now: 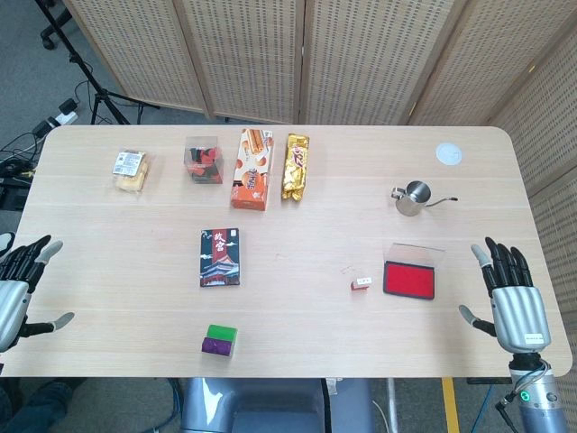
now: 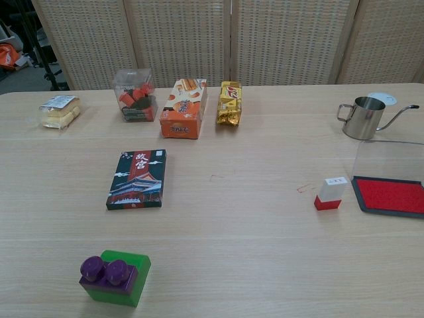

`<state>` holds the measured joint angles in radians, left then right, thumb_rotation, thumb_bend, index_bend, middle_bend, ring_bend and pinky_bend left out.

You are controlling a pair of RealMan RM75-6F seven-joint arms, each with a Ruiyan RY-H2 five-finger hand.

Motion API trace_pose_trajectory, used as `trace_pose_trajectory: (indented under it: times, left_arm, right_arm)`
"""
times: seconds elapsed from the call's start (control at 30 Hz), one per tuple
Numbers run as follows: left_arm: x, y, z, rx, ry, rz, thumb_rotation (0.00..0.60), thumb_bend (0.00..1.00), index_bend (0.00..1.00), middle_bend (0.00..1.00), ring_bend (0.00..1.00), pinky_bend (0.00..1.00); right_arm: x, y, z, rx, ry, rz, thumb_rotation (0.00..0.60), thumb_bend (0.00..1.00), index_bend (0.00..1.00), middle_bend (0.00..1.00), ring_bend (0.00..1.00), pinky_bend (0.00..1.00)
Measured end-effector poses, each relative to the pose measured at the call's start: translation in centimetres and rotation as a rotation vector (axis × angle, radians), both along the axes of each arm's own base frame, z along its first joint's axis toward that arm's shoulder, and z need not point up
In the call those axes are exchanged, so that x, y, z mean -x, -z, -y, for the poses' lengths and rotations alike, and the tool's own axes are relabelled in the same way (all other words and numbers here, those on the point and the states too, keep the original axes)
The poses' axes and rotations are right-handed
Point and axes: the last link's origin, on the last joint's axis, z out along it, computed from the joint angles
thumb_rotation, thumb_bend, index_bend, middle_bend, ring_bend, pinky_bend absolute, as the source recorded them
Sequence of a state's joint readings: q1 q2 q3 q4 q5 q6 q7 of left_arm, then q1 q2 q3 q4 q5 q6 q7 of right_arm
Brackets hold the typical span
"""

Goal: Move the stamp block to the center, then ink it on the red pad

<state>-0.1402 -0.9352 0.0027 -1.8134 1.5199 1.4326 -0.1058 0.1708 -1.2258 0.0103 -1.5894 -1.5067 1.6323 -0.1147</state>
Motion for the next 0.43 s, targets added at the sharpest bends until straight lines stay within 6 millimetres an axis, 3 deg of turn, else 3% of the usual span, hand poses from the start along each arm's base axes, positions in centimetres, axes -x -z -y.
trace_pose_trajectory:
  times: [0.43]
  left_arm:
    - [0.6,0.2,0.1,-0.011,0.034,-0.004,0.600,0.00,0.00,0.00,0.00,0.00]
  right_arm:
    - [0.9,-1.2,-0.7,0.011,0.005,0.017,0.600,0.00,0.00,0.00,0.00,0.00]
